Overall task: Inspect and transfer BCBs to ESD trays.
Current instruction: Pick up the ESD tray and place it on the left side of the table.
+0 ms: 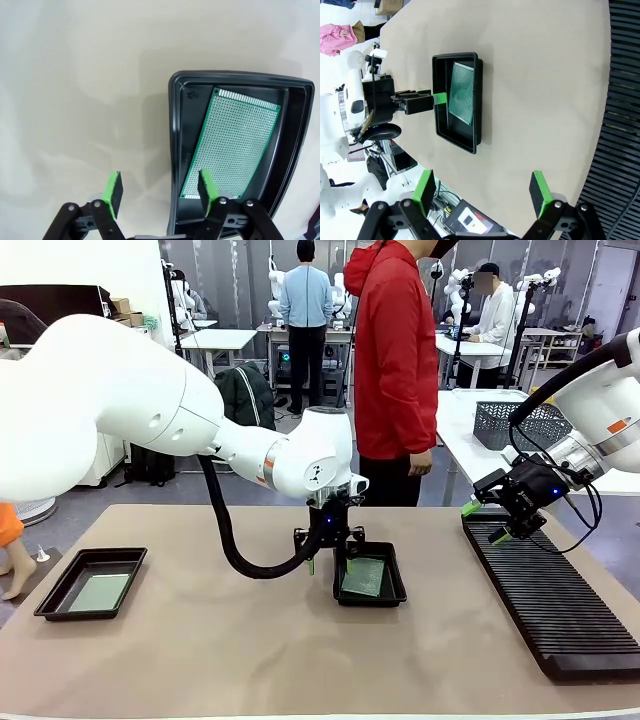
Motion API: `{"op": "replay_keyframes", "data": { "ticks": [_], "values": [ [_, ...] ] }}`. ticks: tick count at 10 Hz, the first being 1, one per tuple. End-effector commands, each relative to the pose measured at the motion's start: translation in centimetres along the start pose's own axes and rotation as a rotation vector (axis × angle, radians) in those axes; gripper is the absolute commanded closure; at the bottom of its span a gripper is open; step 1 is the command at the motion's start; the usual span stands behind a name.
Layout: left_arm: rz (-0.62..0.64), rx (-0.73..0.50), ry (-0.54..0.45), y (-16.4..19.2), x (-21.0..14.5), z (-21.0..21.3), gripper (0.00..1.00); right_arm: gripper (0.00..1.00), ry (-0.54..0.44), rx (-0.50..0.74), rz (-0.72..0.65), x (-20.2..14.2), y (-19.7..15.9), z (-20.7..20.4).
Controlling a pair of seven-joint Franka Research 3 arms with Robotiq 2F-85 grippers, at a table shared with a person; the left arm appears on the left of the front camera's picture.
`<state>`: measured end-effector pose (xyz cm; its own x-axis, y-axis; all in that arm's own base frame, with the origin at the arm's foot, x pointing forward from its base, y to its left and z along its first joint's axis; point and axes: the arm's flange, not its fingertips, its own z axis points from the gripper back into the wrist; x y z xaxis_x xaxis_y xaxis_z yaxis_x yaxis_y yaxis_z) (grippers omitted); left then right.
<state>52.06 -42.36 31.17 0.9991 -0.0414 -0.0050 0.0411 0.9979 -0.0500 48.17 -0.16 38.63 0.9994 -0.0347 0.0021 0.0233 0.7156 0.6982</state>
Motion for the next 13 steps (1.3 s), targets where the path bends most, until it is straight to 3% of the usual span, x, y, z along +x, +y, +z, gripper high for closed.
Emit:
{"op": "replay_keyframes", "data": {
  "ticks": [1,13],
  "values": [
    [0.011,0.025,-0.014,-0.23,0.41,-0.14,0.25,0.00,-0.002,-0.025,-0.014,0.07,0.22,0.01],
    [0.019,0.001,-0.050,-0.65,0.45,0.03,0.87,0.00,-0.002,-0.025,-0.014,0.07,0.22,0.01]
  ]
}}
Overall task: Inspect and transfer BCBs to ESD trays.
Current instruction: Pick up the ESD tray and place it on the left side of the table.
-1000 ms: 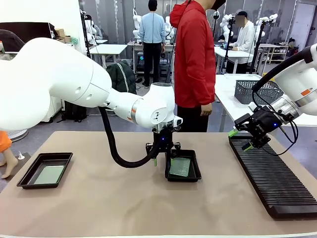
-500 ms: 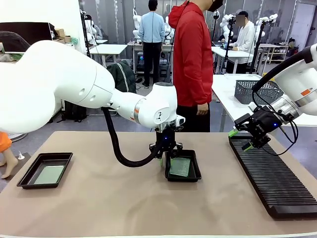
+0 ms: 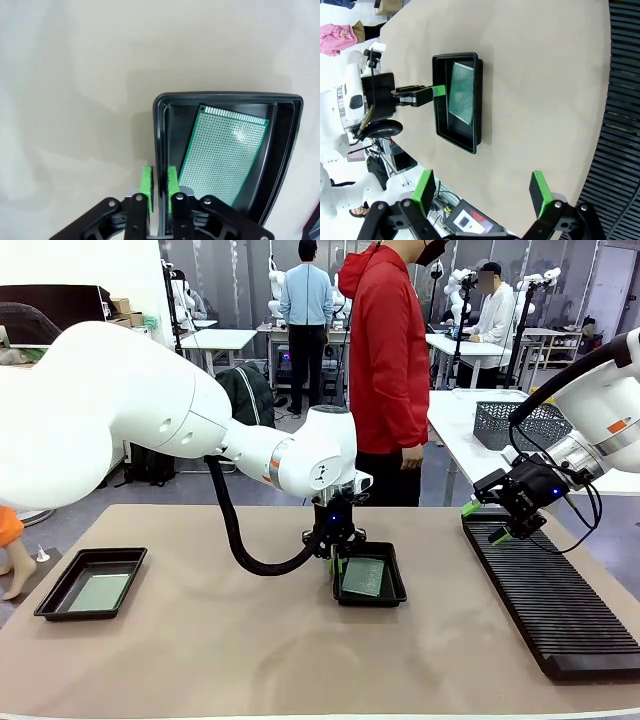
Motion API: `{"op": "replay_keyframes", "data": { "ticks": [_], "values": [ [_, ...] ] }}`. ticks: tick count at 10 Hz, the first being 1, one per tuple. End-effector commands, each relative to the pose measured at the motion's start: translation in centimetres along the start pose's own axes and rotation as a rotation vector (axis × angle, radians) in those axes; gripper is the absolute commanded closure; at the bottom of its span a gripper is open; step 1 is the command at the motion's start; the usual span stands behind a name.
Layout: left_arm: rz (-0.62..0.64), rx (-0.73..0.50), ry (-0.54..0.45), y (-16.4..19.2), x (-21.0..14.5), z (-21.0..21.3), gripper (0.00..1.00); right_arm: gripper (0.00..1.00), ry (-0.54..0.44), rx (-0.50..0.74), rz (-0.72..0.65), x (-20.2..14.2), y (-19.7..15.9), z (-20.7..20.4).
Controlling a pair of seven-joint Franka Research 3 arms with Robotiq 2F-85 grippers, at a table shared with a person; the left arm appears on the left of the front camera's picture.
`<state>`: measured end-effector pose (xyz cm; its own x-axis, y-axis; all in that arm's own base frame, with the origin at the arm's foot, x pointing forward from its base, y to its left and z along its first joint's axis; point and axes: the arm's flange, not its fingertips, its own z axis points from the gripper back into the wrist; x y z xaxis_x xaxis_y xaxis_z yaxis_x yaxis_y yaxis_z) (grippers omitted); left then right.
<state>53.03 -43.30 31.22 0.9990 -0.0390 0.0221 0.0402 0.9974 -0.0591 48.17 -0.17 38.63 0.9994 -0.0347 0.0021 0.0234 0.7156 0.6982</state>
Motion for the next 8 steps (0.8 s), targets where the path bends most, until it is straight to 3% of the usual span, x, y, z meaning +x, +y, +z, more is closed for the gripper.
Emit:
{"op": "replay_keyframes", "data": {
  "ticks": [1,3,8],
  "values": [
    [0.020,0.013,-0.021,0.30,-0.61,0.15,0.92,0.00,-0.002,-0.025,-0.014,0.07,0.22,0.01],
    [0.019,0.013,-0.022,0.30,-0.62,0.24,1.00,0.00,-0.002,-0.025,-0.014,0.07,0.22,0.01],
    [0.054,-0.012,-0.019,0.94,-1.17,0.46,1.00,0.00,-0.002,-0.025,-0.014,0.07,0.22,0.01]
  ]
}}
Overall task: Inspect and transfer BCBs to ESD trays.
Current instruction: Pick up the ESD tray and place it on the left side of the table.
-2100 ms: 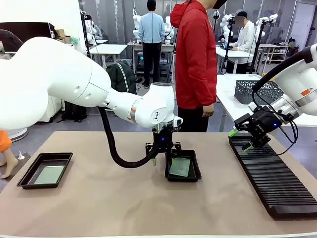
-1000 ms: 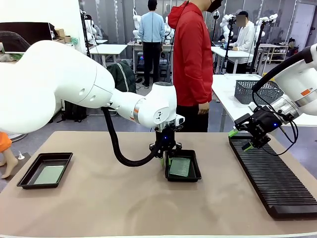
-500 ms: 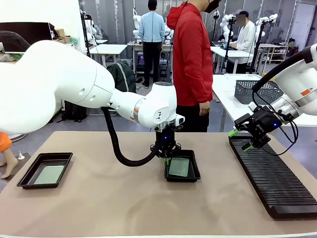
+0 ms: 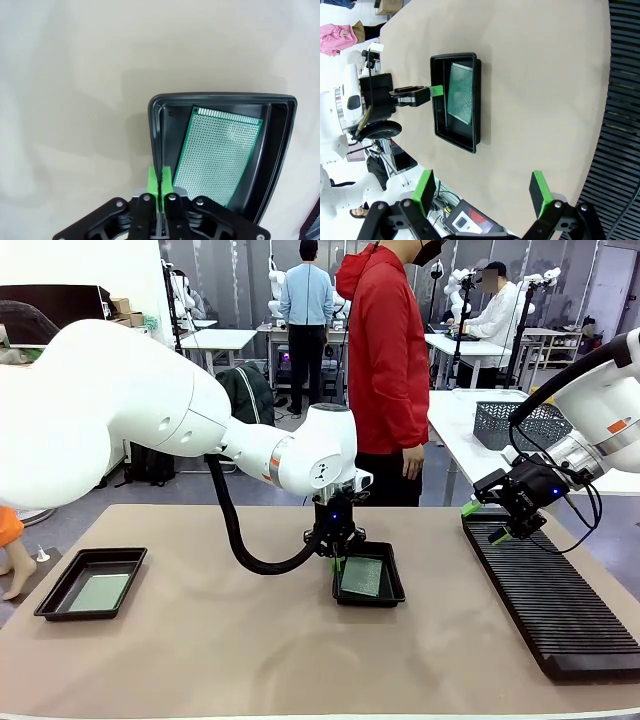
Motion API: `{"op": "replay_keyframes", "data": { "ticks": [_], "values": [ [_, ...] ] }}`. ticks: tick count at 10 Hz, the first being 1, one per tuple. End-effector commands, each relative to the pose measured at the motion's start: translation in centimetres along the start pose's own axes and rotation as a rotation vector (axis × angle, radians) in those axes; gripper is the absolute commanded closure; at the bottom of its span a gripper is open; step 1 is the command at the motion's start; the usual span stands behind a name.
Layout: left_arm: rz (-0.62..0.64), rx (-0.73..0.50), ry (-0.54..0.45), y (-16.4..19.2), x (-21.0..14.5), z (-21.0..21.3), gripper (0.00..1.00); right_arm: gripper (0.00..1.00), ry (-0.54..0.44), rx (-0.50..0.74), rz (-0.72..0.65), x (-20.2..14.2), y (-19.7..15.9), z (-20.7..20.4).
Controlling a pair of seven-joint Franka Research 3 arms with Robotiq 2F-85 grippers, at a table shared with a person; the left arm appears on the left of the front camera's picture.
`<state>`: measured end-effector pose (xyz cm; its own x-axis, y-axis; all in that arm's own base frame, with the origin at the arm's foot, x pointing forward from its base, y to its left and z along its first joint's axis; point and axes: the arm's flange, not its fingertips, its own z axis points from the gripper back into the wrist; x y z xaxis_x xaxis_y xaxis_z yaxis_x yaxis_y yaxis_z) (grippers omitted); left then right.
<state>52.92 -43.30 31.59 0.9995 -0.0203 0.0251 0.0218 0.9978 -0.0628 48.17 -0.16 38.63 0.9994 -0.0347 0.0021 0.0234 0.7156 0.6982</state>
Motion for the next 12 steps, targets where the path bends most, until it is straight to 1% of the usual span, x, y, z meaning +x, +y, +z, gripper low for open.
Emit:
{"op": "replay_keyframes", "data": {
  "ticks": [1,3,5,8,10,12],
  "values": [
    [0.063,-0.052,-0.047,1.5,-1.3,0.1,1.00,0.00,-0.002,-0.025,-0.014,0.1,0.2,0.0],
    [0.075,-0.099,-0.057,2.9,-1.9,0.2,1.00,0.00,-0.002,-0.025,-0.014,0.1,0.2,0.0],
    [0.071,-0.159,-0.101,4.1,-2.4,-0.1,1.00,0.00,-0.002,-0.025,-0.014,0.1,0.2,0.0],
    [0.060,-0.295,-0.134,6.3,-2.5,-0.4,1.00,0.00,-0.002,-0.025,-0.014,0.1,0.2,0.0],
    [0.060,-0.323,-0.142,7.6,-2.9,0.9,1.00,0.00,-0.002,-0.025,-0.014,0.1,0.2,0.0],
    [0.049,-0.327,-0.126,9.4,-3.6,2.5,1.00,0.00,-0.002,-0.025,-0.014,0.1,0.2,0.0]
  ]
}}
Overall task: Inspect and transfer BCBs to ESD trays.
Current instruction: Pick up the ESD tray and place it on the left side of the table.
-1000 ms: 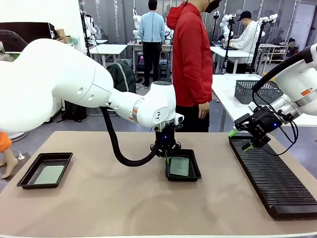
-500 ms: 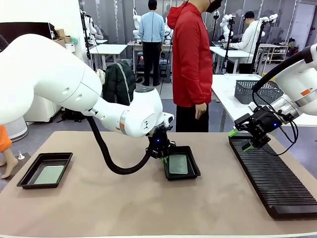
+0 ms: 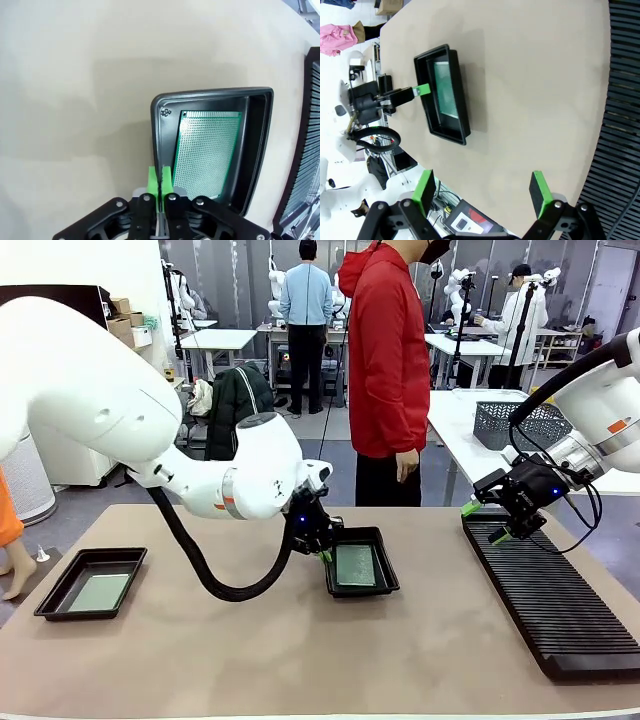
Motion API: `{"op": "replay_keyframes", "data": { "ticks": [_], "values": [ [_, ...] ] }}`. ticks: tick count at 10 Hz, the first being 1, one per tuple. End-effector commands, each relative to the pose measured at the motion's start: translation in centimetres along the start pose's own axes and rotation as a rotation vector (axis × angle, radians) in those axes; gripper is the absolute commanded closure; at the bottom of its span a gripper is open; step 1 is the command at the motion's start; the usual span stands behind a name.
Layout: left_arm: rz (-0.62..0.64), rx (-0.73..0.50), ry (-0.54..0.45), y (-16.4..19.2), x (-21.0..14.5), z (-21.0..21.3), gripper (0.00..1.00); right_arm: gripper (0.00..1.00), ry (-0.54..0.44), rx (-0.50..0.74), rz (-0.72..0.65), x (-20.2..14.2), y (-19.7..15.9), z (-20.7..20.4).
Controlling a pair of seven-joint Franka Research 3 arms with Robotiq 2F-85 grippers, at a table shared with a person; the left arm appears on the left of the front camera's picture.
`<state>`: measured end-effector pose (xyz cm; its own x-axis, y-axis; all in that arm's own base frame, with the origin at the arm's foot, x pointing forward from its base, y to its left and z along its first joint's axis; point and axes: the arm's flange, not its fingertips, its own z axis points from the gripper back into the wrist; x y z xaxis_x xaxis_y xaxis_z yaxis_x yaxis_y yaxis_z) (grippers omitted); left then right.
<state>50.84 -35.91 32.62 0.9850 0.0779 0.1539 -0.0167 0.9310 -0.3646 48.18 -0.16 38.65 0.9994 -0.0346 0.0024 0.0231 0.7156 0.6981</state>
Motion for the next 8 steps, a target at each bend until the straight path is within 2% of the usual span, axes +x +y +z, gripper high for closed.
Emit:
{"op": "replay_keyframes", "data": {
  "ticks": [1,5,8],
  "values": [
    [-0.029,-0.028,0.035,2.9,-1.2,3.1,1.00,0.00,-0.002,-0.025,-0.014,0.1,0.2,0.0],
    [-0.128,-0.033,0.094,9.5,-2.5,7.1,1.00,0.00,-0.002,-0.025,-0.014,0.1,0.2,0.0],
    [-0.141,-0.013,0.109,15.1,-3.9,9.5,1.00,0.00,-0.002,-0.025,-0.014,0.1,0.2,0.0]
  ]
}}
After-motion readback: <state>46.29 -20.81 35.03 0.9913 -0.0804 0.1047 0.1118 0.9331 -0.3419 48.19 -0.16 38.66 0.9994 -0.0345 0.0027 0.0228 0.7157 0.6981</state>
